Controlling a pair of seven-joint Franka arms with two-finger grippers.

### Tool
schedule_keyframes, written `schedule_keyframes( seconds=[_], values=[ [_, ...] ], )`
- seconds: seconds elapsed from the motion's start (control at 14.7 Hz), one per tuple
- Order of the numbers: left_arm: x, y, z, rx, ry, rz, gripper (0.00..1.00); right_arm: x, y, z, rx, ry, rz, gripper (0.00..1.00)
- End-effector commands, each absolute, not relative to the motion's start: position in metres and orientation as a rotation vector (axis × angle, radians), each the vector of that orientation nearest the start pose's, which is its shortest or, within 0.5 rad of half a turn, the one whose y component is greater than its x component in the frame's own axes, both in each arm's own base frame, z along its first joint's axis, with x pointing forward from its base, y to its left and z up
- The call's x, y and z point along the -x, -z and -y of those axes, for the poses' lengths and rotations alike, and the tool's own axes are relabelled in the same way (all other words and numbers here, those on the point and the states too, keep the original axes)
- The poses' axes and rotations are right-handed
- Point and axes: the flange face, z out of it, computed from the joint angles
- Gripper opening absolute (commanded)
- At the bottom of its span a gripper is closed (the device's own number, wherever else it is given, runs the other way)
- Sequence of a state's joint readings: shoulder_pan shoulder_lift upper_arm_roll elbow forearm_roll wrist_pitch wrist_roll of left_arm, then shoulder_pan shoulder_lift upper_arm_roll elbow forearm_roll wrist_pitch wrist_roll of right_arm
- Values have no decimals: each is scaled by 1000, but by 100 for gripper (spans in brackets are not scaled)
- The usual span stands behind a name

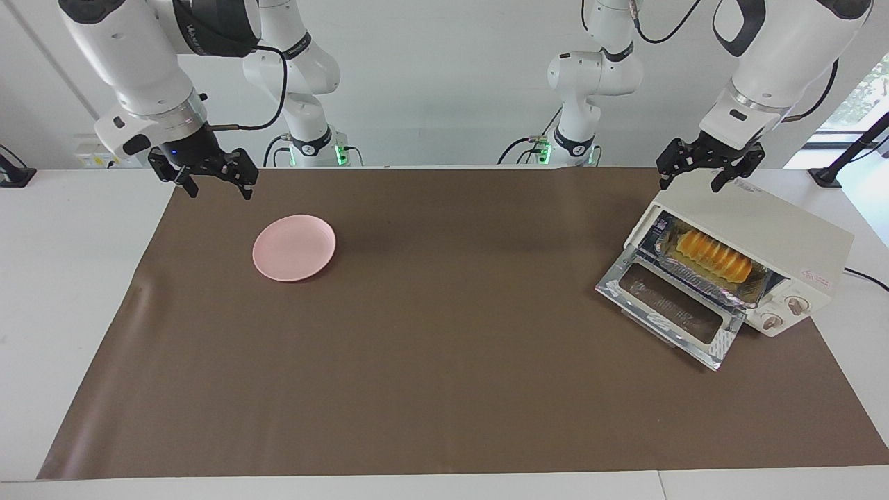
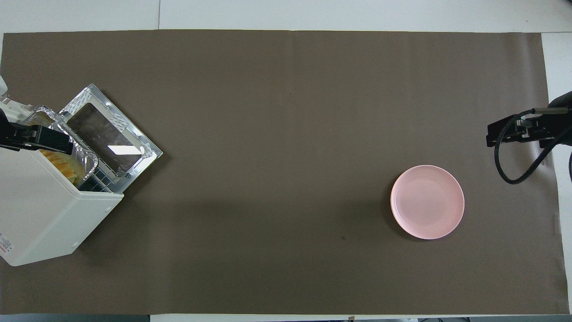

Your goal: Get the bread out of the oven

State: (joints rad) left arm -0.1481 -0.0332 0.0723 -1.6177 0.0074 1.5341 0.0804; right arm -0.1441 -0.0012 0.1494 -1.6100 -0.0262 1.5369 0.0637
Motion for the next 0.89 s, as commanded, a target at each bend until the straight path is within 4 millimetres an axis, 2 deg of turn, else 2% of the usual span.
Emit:
schedule_keyframes(
  seconds=[0.0,0.34,0.82],
  values=[
    [-541,-619,41,3136,-99,-256,100,-542,-605,1,3168,-123,-66,100],
    [-541,-618,41,3129,-94,-265,100,-542,-605,1,3168,-123,-66,100],
    [-534,-619,29,3102,-127,-194,100,-542,-605,1,3168,-123,-66,100]
  ],
)
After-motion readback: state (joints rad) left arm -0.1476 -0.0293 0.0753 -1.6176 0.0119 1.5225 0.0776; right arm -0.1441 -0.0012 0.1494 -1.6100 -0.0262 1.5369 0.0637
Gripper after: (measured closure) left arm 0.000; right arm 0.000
